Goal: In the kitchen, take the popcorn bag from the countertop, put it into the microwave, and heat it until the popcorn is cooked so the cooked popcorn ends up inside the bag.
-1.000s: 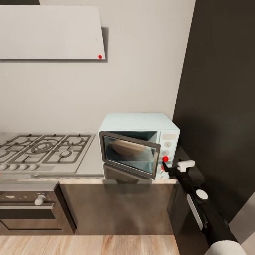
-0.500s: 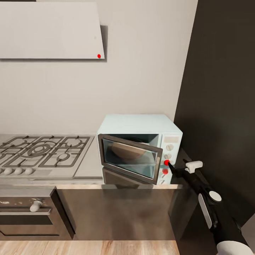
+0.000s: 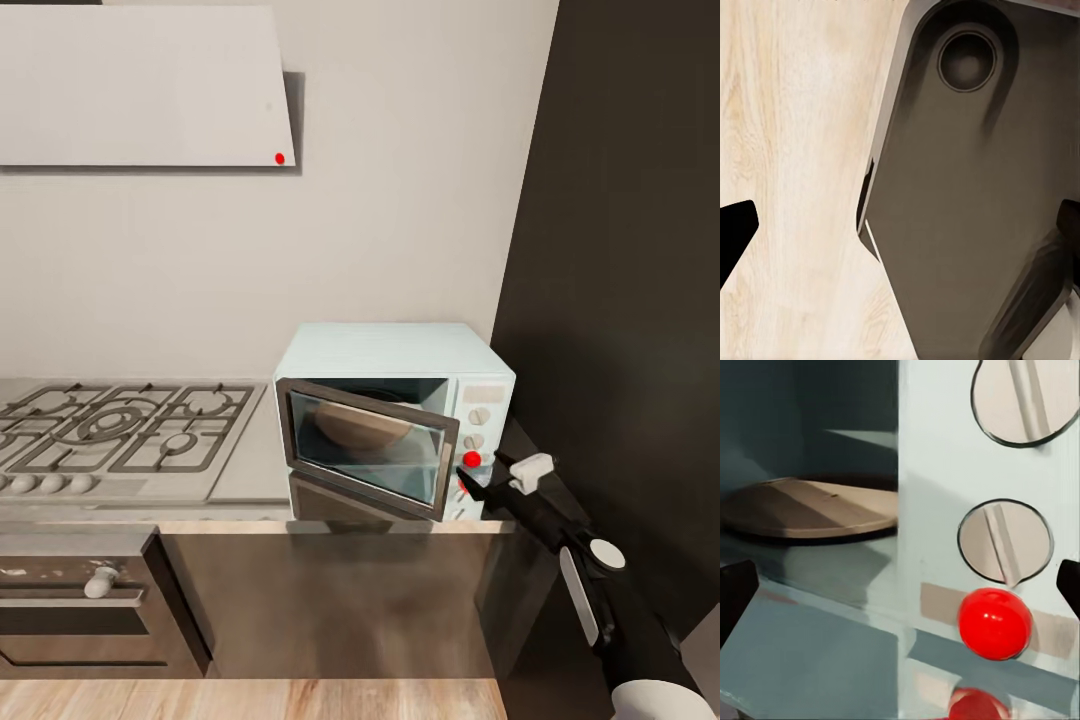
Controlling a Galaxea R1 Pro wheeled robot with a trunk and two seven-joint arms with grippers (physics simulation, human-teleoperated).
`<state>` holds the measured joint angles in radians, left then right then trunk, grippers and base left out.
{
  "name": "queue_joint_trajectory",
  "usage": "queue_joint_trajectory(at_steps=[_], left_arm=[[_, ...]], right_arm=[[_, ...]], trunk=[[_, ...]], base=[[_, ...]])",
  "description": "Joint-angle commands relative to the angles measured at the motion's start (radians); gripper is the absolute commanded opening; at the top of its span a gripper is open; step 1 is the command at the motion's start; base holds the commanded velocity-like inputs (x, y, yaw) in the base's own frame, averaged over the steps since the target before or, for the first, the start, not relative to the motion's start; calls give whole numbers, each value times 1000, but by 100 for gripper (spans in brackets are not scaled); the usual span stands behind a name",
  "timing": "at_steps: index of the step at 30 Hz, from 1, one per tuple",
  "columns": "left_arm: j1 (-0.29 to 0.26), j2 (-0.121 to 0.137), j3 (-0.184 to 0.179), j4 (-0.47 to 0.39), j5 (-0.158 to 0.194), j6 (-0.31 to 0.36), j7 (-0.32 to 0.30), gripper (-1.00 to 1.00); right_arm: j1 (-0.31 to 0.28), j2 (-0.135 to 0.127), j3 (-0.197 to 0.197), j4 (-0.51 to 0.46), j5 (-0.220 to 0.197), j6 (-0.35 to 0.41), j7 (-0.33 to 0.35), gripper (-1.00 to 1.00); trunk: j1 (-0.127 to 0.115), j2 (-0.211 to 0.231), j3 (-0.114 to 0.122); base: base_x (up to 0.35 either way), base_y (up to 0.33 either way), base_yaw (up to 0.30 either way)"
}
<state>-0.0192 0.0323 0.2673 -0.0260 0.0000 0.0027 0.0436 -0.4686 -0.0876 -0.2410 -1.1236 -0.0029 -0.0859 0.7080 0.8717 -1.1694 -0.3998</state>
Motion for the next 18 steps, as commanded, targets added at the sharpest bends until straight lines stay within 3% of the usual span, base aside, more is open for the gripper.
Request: queue_joint_trajectory(at_steps=[1, 10, 14, 18], left_arm=[[0, 0, 3, 0, 0, 0, 2, 100], [-1, 1, 3, 0, 0, 0, 2, 100], [0, 0, 3, 0, 0, 0, 2, 100], [-1, 0, 3, 0, 0, 0, 2, 100]], right_arm=[[-1, 0, -1, 1, 0, -3, 19, 100], [1, 8, 6, 39, 0, -1, 33, 100], [1, 9, 86, 76, 1, 1, 33, 100], [3, 9, 110, 99, 1, 1, 33, 100]], trunk=[[0, -1, -1], [0, -1, -1], [0, -1, -1], [0, -1, -1]], base=[[0, 0, 0], [51, 37, 0], [38, 31, 0], [2, 2, 0]])
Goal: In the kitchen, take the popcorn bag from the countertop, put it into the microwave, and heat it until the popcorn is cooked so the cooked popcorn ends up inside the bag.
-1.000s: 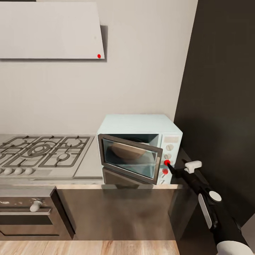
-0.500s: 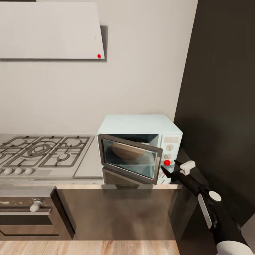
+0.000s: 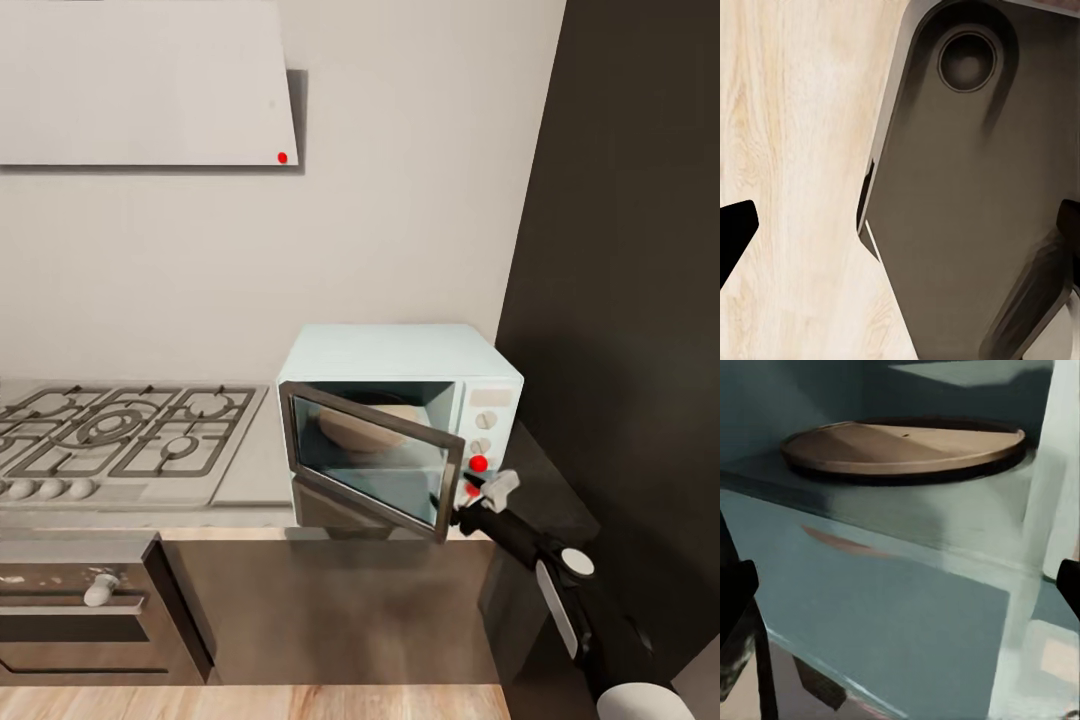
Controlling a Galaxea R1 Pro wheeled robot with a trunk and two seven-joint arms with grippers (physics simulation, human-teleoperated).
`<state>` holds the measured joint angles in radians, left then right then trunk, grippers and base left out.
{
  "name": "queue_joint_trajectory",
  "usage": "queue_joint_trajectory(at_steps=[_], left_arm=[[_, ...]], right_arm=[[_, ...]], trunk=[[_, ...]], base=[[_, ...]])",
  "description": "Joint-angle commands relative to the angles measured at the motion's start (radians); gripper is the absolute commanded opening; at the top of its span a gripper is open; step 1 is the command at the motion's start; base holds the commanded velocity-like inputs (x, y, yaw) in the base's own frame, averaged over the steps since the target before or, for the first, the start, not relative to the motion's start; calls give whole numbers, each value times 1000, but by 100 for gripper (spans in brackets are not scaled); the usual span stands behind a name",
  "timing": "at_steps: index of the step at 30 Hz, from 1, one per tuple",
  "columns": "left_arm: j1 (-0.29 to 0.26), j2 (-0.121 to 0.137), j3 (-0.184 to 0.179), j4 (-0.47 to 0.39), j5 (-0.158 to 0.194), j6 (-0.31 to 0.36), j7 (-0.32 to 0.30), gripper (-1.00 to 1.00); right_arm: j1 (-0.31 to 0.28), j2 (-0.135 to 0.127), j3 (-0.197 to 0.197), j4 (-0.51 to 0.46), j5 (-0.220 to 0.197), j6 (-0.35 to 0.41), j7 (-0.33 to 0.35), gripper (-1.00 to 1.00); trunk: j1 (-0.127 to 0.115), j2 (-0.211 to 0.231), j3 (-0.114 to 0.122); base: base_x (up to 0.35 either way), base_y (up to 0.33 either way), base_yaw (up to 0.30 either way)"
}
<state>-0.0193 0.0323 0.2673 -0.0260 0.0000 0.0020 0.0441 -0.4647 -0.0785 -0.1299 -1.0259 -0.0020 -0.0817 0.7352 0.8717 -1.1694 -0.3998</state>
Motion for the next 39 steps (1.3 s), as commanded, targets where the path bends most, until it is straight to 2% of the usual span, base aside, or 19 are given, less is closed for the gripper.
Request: queue_joint_trajectory(at_steps=[1, 16, 27, 39], left_arm=[[0, 0, 3, 0, 0, 0, 2, 100], [-1, 0, 3, 0, 0, 1, 2, 100], [-1, -6, 3, 0, 0, 1, 2, 100], [-1, -6, 3, 0, 0, 1, 2, 100]], right_arm=[[0, 0, 0, 3, 0, -3, 6, 100], [0, 0, 1, 4, -1, -4, 4, 100], [0, 0, 1, 6, -1, -4, -2, 100], [0, 0, -4, -1, -14, -10, 0, 100]], trunk=[[0, -1, -1], [0, -1, -1], [0, -1, -1], [0, -1, -1]], base=[[0, 0, 0], [-4, 0, 143], [-291, -13, 187], [-24, 0, 206]])
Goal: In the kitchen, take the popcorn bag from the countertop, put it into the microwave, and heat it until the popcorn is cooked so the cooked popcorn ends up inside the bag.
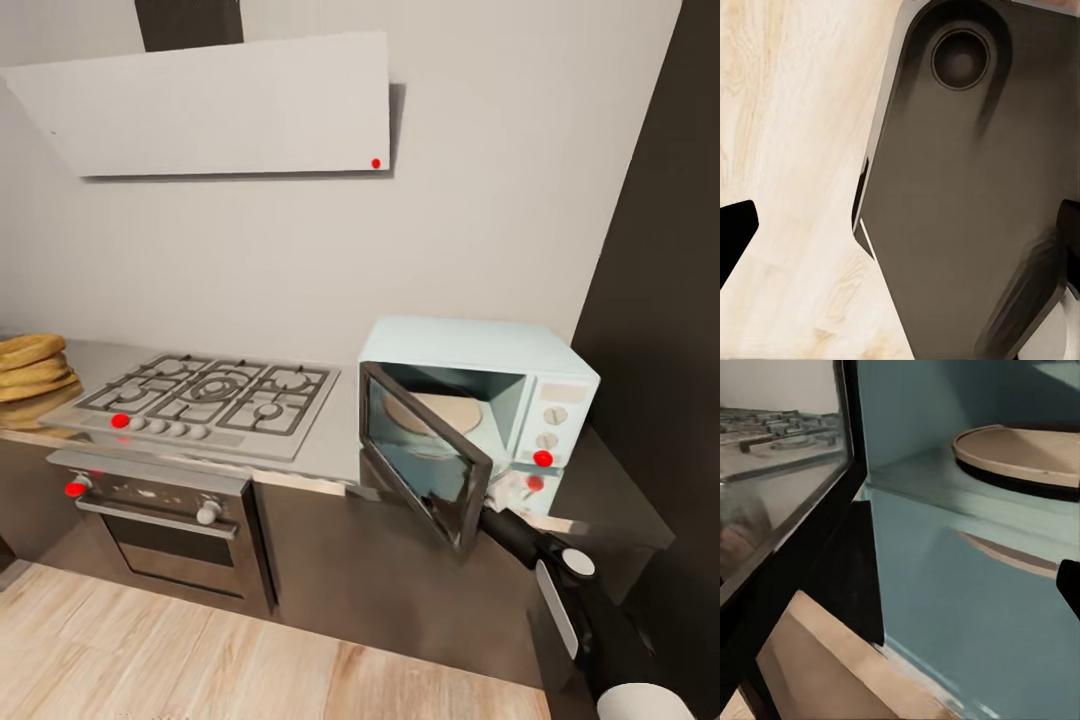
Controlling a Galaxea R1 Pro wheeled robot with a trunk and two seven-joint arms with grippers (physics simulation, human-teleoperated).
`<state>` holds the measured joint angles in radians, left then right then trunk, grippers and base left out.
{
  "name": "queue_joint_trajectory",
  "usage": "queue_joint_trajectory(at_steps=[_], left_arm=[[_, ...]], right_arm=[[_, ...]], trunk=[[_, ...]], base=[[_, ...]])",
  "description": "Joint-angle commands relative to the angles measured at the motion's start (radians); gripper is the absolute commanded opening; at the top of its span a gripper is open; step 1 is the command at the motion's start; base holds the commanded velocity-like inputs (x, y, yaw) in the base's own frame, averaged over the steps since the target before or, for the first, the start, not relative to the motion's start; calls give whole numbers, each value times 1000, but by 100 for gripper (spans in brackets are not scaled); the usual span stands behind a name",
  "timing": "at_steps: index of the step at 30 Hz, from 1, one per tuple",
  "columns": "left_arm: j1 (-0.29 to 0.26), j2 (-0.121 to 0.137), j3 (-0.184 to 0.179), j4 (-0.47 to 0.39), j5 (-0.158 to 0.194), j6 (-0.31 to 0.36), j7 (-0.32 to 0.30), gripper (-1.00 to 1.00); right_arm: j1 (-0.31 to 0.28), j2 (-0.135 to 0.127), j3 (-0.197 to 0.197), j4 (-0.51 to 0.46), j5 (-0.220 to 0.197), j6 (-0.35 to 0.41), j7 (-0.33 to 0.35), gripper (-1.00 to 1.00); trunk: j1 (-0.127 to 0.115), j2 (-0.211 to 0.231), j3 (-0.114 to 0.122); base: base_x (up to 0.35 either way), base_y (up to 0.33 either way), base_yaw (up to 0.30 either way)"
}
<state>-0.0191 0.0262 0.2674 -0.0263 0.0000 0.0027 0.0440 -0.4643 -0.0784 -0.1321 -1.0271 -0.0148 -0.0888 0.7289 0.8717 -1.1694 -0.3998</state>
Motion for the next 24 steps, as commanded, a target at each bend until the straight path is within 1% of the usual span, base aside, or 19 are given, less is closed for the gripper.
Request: queue_joint_trajectory(at_steps=[1, 4, 8, 12, 17, 20, 24], left_arm=[[0, 0, 3, 0, 0, 0, 2, 100], [-1, 0, 3, 0, 0, 0, 2, 100], [-1, 0, 3, 0, 0, 0, 2, 100], [-1, 1, 3, 0, 0, 0, 2, 100], [0, 0, 3, 0, 0, -1, 2, 100], [-1, 0, 3, 0, 0, -1, 2, 100], [-1, 1, 3, 0, 0, -1, 2, 100]], right_arm=[[-1, 0, -3, -12, -18, -2, 6, 100], [-1, 0, -4, -49, -36, -2, 6, 100], [-1, 0, -6, -90, -40, -1, 6, 100], [-1, 0, -5, -158, -40, 7, 6, 100], [-1, 1, -4, -166, -40, 7, 6, 100], [-1, 2, -3, -165, -41, 7, 5, 100], [-1, 2, -3, -165, -40, 7, 5, 100]], trunk=[[0, -1, -1], [0, -1, -1], [0, -1, -1], [0, -1, -1], [0, -1, -1], [0, -1, -1], [0, -1, -1]], base=[[0, 0, 203], [0, 0, 206], [0, 0, 235], [-1, 0, 245], [-231, 1, 246], [-241, 118, 249], [-85, 48, 250]])
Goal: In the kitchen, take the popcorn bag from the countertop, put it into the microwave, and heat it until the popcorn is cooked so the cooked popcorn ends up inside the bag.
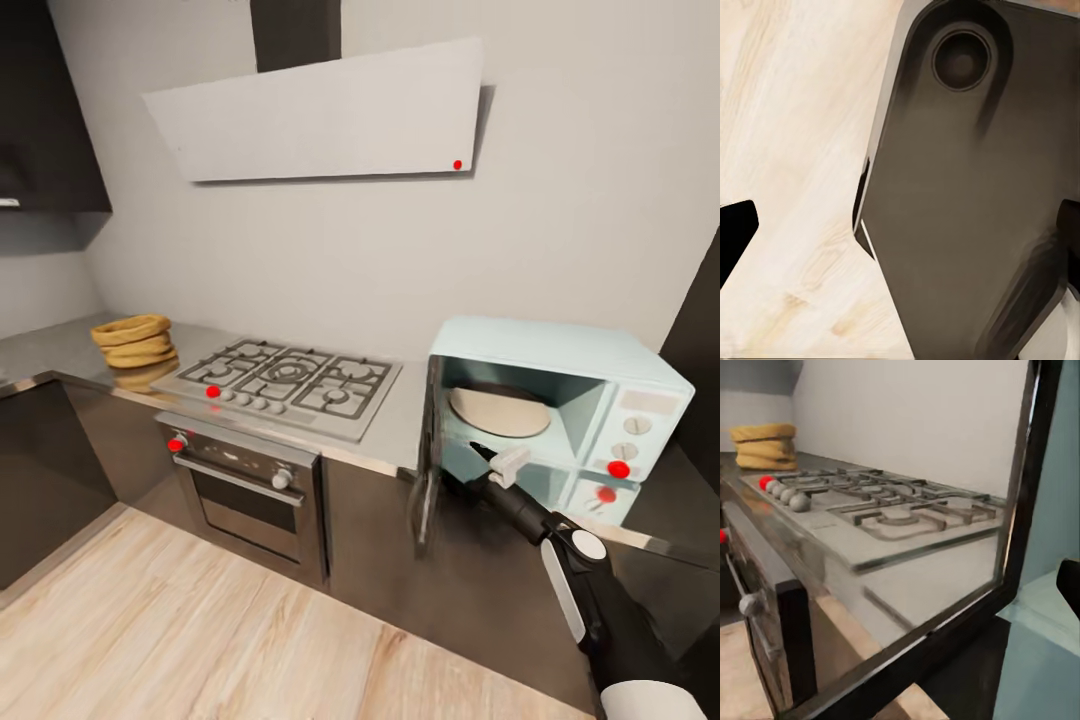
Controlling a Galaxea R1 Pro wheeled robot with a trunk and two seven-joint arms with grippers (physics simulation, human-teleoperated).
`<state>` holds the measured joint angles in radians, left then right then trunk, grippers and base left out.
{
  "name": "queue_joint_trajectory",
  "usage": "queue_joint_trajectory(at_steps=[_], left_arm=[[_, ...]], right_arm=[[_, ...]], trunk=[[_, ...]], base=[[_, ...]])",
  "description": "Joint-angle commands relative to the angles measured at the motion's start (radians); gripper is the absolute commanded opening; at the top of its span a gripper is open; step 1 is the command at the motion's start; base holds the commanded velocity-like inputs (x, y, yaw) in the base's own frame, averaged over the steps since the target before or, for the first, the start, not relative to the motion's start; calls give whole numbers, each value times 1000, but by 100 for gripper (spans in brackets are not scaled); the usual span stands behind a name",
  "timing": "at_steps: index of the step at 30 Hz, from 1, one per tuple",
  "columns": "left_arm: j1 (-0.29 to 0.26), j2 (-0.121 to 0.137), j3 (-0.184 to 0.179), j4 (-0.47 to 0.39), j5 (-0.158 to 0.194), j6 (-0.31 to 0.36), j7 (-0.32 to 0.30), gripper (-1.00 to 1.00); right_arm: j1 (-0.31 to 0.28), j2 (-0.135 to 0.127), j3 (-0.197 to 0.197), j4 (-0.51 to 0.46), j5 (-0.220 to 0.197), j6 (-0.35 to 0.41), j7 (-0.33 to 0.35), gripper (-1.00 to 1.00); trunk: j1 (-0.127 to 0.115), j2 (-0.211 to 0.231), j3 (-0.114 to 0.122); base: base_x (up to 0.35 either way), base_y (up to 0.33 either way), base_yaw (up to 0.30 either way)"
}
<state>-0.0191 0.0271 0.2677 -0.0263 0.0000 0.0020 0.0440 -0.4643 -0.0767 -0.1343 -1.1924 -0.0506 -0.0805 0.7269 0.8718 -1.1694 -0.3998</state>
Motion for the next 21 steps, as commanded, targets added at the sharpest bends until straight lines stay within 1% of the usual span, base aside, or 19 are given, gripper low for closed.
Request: queue_joint_trajectory(at_steps=[1, 4, 6, 7, 10, 12, 16, 18, 21], left_arm=[[-1, 0, 3, 0, 0, 0, 2, 100], [-1, -1, 2, 0, 0, 0, 2, 100], [-1, -1, 2, 0, 0, 0, 2, 100], [-1, -1, 2, 0, 0, 1, 2, 100], [-1, -1, 2, 0, 0, 0, 2, 100], [0, -1, 2, 0, 0, 0, 2, 100], [-1, -2, 2, 0, 0, 0, 2, 100], [0, -2, 2, 0, 0, 0, 2, 100], [-1, -2, 2, 0, 0, 0, 2, 100]], right_arm=[[0, 0, -1, 0, -5, -1, 6, 100], [0, 1, -1, 1, -5, -1, -6, 100], [0, 4, -1, 3, -5, -1, -47, 100], [0, 5, -1, 3, -5, -1, -58, 100], [0, 6, 0, 3, -5, -1, -66, 100], [0, 6, 0, 4, -5, -1, -69, 100], [0, 6, -1, 4, -5, -1, -76, 100], [0, 6, -2, 4, -5, -1, -114, 100], [0, 6, -3, 4, -5, -3, -279, 100]], trunk=[[0, -1, -1], [0, -1, -1], [0, -1, -1], [0, -1, -1], [0, -1, -1], [0, -1, -1], [0, -1, -1], [0, -1, -1], [0, -1, -1]], base=[[-13, 7, 250], [-4, 2, 250], [-1, 0, 250], [0, 0, 250], [0, 0, 230], [0, -54, 75], [0, -241, 17], [0, -290, 2], [0, -110, 1]])
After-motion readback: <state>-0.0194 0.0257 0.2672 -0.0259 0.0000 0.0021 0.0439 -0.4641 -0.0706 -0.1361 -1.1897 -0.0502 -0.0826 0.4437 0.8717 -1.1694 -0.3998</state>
